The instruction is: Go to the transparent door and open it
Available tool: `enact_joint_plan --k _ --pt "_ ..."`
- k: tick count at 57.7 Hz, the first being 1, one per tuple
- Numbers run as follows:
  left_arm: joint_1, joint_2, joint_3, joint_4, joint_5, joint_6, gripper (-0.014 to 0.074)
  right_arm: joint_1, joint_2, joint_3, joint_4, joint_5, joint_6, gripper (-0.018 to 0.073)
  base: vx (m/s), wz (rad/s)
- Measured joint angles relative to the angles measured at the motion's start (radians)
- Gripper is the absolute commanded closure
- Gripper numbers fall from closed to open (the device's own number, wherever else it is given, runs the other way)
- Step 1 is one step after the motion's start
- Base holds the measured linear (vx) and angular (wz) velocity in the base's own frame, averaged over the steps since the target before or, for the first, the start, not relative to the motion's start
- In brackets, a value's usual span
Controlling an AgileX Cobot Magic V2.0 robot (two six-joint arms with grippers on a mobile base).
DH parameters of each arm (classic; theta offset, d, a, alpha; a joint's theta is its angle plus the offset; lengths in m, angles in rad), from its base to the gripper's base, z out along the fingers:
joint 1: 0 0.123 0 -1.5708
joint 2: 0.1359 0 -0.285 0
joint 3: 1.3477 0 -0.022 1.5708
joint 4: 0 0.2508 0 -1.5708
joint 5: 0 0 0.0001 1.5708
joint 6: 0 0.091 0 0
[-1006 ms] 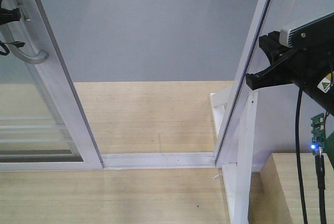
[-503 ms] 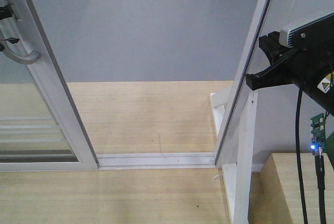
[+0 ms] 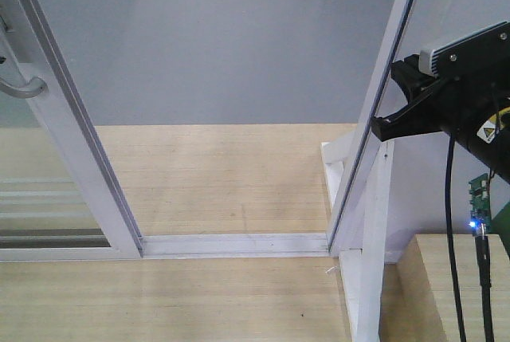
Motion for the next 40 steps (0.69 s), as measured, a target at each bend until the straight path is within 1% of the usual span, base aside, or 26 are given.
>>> enact_joint_plan --k 9,18,22,29,34,40 --pt "0.000 -0.066 0.056 0.003 0.011 0.001 0.0603 0.000 0.000 0.000 0.002 0.000 0.003 0.0565 0.00 0.00" --pt "-0.006 -0.150 0.152 0.010 0.042 0.001 0.0603 0.000 -0.014 0.000 0.017 0.003 0.016 0.0565 0.00 0.00" --pt "-0.016 -0.201 0.197 0.027 0.048 -0.004 0.0603 0.000 -0.037 0.000 0.029 0.014 0.016 0.0565 0.00 0.00" --pt "-0.056 -0.309 0.261 0.094 0.063 -0.019 0.0603 0.000 -0.094 0.000 0.062 0.053 0.013 0.0565 0.00 0.00" --pt "-0.094 -0.382 0.291 0.137 0.078 -0.067 0.0603 0.000 -0.146 0.000 0.088 0.090 0.004 0.0565 0.00 0.00" --pt "-0.148 -0.468 0.316 0.205 0.131 -0.163 0.0603 0.000 -0.210 0.000 0.109 0.144 0.000 0.0564 0.00 0.00"
